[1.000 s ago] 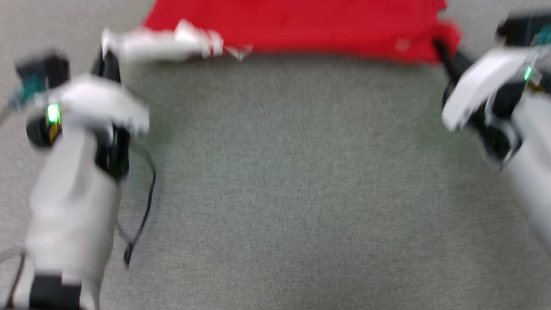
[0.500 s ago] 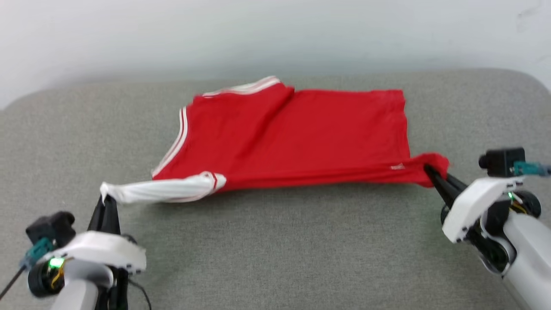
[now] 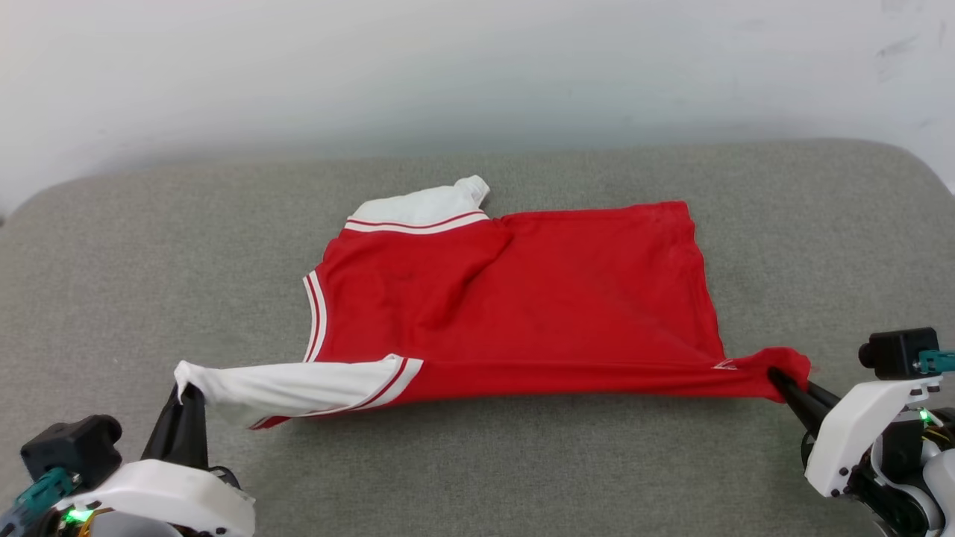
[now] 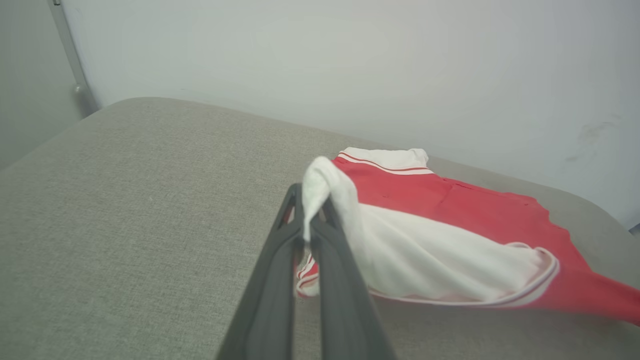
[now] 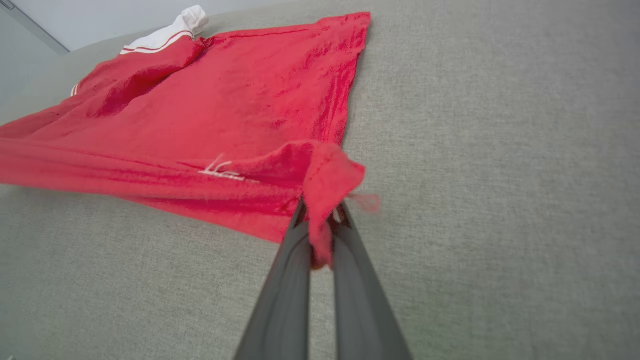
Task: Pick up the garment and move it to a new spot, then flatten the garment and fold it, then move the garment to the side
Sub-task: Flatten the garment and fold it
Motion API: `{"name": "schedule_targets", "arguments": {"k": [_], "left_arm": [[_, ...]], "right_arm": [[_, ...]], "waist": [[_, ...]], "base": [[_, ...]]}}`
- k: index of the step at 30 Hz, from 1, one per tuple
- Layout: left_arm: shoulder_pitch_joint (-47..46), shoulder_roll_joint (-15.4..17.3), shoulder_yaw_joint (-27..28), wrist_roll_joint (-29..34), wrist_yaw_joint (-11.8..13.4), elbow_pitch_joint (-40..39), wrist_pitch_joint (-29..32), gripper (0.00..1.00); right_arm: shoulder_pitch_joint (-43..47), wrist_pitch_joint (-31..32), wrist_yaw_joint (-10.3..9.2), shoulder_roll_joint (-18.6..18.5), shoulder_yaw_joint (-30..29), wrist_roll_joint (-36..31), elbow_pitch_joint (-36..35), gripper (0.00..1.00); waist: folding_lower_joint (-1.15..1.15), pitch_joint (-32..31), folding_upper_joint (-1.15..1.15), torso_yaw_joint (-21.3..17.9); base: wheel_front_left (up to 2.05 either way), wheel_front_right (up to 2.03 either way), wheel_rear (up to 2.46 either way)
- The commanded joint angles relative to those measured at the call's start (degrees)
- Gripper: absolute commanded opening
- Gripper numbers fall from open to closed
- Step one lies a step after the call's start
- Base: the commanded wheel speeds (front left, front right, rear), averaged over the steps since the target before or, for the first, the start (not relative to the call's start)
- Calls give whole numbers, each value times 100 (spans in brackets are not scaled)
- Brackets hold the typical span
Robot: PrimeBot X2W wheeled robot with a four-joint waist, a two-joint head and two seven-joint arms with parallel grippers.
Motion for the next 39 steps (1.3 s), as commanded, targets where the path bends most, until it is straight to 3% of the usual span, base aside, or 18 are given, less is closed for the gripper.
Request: {"name": "schedule_targets", "arguments": {"k": [1, 7, 13, 26, 27, 28, 29, 30, 31, 39], "left_arm": [[-28, 81, 45, 55, 45, 1, 41, 0], [-702, 23, -268, 11, -194, 365, 253, 0], [-1557, -101, -449, -70, -474, 1265, 308, 0], [-2728, -405, -714, -249, -1067, 3104, 190, 0], [-2761, -440, -749, -267, -1114, 3188, 214, 0], [-2783, -461, -789, -288, -1163, 3302, 258, 0], [-2803, -481, -832, -324, -1210, 3393, 296, 21], [-2840, -494, -826, -338, -1246, 3449, 264, 49], [-2865, -510, -827, -354, -1268, 3523, 234, 100], [-2810, -367, -708, -472, -1391, 3705, 157, 100]], "right_arm": [[152, 174, -29, 8, -190, -154, -44, 0], [114, 1053, -23, 446, -898, -956, -603, 0], [-226, 1544, -20, 886, -1140, -1424, -751, 0], [-1089, 993, -18, 1101, -787, -1542, 14, 0], [-1102, 942, -19, 1098, -747, -1547, 123, 20], [-1137, 880, -18, 1104, -704, -1532, 212, 49], [-1159, 809, -18, 1112, -665, -1513, 299, 100], [-1169, 740, -19, 1116, -628, -1491, 378, 100], [-1181, 629, -18, 1110, -592, -1461, 432, 100], [-959, -662, -18, 870, -403, -1217, 270, 100]], "waist": [[2, 79, 0, -22], [2, 536, 0, -47], [2, 961, 0, -48], [2, 1458, 0, -4], [2, 1468, 0, 4], [2, 1472, 0, 13], [2, 1469, 0, 22], [2, 1458, 0, 29], [2, 1440, 0, 34], [2, 1045, 0, 6]], "base": [[0, 0, 0], [0, 0, 0], [0, 0, 0], [0, 0, 0], [0, 0, 0], [0, 0, 0], [0, 0, 0], [0, 0, 0], [0, 0, 0], [0, 0, 0]]}}
